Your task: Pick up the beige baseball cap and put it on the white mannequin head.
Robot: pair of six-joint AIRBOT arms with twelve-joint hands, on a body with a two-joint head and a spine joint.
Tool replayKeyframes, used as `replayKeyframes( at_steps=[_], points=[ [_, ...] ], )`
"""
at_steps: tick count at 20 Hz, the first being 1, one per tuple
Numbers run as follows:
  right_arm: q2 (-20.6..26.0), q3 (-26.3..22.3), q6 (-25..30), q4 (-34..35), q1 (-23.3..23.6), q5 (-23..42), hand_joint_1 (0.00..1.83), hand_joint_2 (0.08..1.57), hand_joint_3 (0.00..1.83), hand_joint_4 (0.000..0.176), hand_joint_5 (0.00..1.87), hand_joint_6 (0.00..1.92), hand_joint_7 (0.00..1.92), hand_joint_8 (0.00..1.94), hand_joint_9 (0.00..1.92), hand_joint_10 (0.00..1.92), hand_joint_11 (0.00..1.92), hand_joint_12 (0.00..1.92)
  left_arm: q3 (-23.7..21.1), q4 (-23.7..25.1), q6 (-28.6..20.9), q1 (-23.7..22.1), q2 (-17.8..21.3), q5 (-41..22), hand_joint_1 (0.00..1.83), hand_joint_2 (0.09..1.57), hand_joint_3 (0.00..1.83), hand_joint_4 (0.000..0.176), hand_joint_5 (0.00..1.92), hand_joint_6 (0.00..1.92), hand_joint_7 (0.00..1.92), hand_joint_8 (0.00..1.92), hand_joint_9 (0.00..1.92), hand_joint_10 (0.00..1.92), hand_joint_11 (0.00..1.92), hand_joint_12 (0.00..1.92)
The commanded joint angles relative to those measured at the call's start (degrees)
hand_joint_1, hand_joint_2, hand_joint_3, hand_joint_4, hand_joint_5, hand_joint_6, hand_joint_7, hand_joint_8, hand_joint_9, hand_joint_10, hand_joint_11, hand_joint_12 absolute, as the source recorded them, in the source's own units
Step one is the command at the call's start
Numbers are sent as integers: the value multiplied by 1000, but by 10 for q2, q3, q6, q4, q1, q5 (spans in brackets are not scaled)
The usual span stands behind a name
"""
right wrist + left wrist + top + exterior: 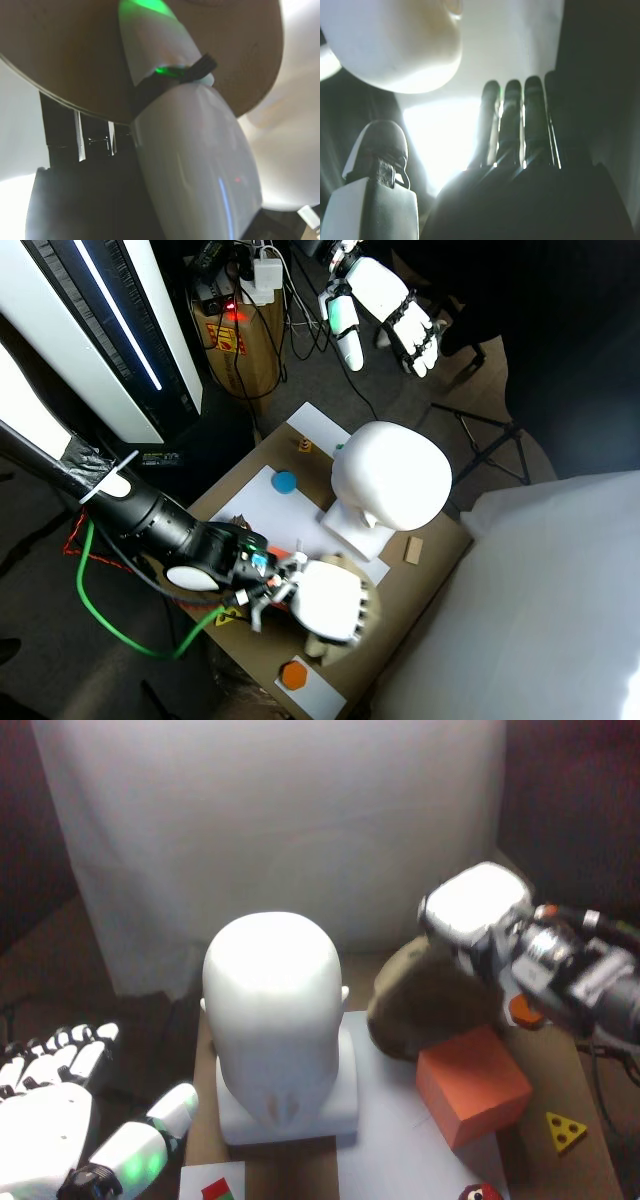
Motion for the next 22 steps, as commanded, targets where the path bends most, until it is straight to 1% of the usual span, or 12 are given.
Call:
replayKeyframes(
  at_steps=[1, 5, 7, 8, 9, 10, 11, 13, 14, 16, 18, 22],
  points=[
    [8, 6, -4, 12, 7, 69, 1377, 1123, 0, 0, 863, 962, 975, 945, 959, 1310, 1000, 1366, 0, 33, -3, -1, 0, -65, 0, 1114, 0, 0, 206, 1, 173, 2, 148, 1, 0, 462],
    [24, -3, -28, 2, 41, 88, 1378, 1119, 0, 0, 866, 959, 992, 917, 965, 1295, 984, 1339, -10, 52, 24, 4, -2, -78, 0, 1114, 0, 0, 210, 2, 163, 2, 142, 1, 0, 468],
    [48, -38, -53, 1, 62, 111, 1376, 1122, 1, 0, 860, 977, 977, 937, 963, 1291, 978, 1332, -16, 65, 36, 8, -4, -96, 0, 1115, 0, 0, 197, 0, 166, 1, 149, 2, 0, 499],
    [68, -70, -83, 5, 67, 155, 1376, 1122, 0, 0, 864, 973, 975, 941, 963, 1292, 974, 1330, -20, 64, 32, 10, -5, -98, 0, 1115, 0, 0, 196, 0, 167, 1, 150, 2, 0, 503],
    [97, -124, -119, 6, 69, 215, 1376, 1122, 0, 0, 864, 973, 974, 942, 962, 1292, 976, 1331, -24, 65, 26, 13, -7, -101, 0, 1115, 0, 0, 200, 2, 167, 1, 149, 1, 0, 503],
    [115, -156, -146, 6, 71, 234, 1376, 1122, 0, 0, 864, 973, 974, 943, 962, 1293, 977, 1332, -26, 65, 20, 14, -9, -101, 0, 1115, 0, 0, 202, 3, 168, 2, 148, 1, 0, 502],
    [144, -209, -185, 20, 75, 250, 1376, 1122, 0, 0, 864, 973, 974, 943, 962, 1293, 981, 1333, -28, 64, 14, 16, -11, -105, 0, 1114, 0, 0, 204, 2, 157, 2, 128, 4, 0, 449],
    [197, -322, -254, 77, 82, 292, 1376, 1123, 0, 0, 864, 971, 973, 945, 962, 1295, 982, 1334, -33, 74, 11, 22, -19, -110, 0, 1116, 0, 0, 208, 2, 155, 2, 122, 3, 0, 467],
    [208, -353, -272, 85, 84, 309, 1376, 1122, 0, 0, 866, 973, 973, 945, 962, 1294, 979, 1332, -34, 79, 10, 25, -21, -110, 0, 1118, 1, 0, 206, 1, 154, 1, 120, 1, 0, 452],
    [215, -397, -324, 98, 89, 329, 1376, 1122, 0, 0, 866, 981, 974, 939, 963, 1291, 973, 1329, -36, 85, 7, 29, -24, -110, 0, 1120, 1, 0, 191, 1, 149, 1, 115, 1, 0, 432],
    [200, -413, -369, 113, 97, 355, 1376, 1122, 0, 0, 866, 981, 974, 939, 963, 1291, 972, 1328, -36, 81, -3, 30, -29, -110, 0, 1120, 0, 0, 190, 0, 153, 1, 123, 2, 0, 430],
    [165, -414, -388, 128, 124, 339, 1373, 1132, 0, 0, 834, 1011, 949, 981, 957, 1305, 946, 1320, -34, 71, -13, 27, -32, -110, 0, 1121, 0, 0, 189, 0, 143, 0, 120, 0, 0, 395]
  ],
)
